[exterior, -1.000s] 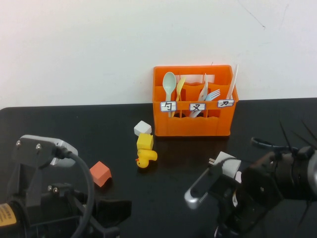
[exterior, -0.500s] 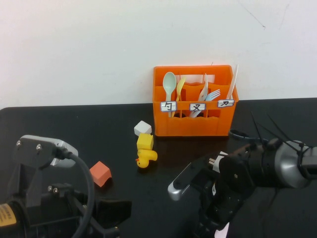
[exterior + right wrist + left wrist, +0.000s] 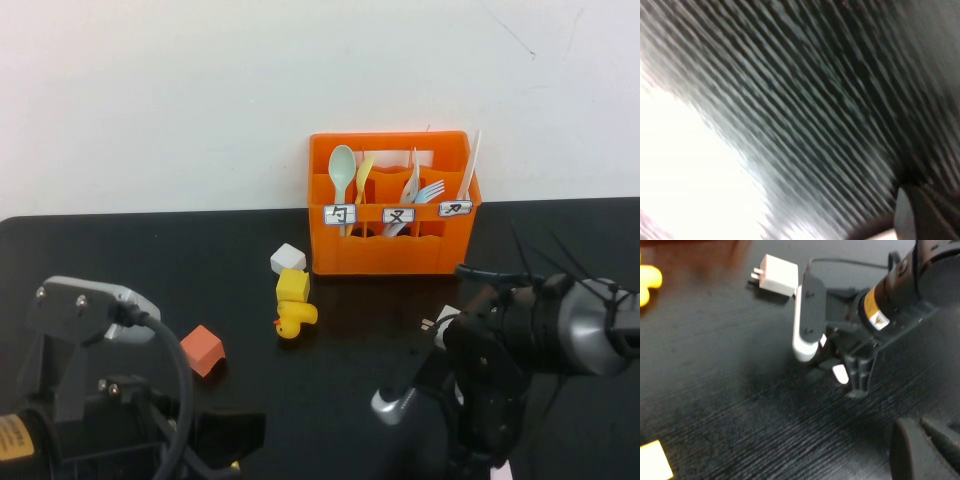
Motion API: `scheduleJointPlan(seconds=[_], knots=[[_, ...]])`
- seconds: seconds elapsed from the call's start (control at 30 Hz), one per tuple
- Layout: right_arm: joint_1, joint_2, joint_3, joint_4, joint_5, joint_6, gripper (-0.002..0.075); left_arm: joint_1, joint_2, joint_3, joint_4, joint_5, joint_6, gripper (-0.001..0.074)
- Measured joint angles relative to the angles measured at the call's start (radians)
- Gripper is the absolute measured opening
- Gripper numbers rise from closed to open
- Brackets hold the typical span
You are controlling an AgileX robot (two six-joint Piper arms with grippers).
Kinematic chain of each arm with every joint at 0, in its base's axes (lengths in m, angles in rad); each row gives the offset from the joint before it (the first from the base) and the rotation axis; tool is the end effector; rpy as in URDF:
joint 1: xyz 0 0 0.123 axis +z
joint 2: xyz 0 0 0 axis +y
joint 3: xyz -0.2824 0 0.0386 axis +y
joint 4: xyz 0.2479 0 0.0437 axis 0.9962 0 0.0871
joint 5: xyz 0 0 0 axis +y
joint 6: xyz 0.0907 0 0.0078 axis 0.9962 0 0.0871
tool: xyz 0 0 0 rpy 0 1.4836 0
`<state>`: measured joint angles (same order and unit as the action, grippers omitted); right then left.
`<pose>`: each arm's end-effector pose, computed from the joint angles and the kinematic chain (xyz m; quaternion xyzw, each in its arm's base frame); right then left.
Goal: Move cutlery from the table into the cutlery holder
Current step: Pick up the knife
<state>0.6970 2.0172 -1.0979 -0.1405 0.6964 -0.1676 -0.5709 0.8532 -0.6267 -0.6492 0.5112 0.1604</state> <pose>0.2705 0.2158 0.0999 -0.4659 0.8834 -0.0390 0.0324 0.1271 -0.1137 0.3018 0.1356 0.8574 -0.3436 0.3584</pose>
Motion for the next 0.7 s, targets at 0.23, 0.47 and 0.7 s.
scheduleJointPlan(seconds=[0.23, 0.47, 0.7], knots=[[0.000, -0.071, 0.000, -0.144, 0.092, 0.080, -0.0002, 0.000, 0.000, 0.006, 0.000, 0.049, 0.003, -0.0001], [-0.030, -0.117, 0.000, -0.142, 0.062, 0.292, 0.0087, 0.000, -0.001, 0.006, 0.017, 0.054, 0.011, -0.0001], [-0.067, -0.117, 0.014, -0.073, -0.015, 0.436, 0.0382, 0.000, -0.001, 0.006, 0.058, 0.046, 0.015, -0.0001]])
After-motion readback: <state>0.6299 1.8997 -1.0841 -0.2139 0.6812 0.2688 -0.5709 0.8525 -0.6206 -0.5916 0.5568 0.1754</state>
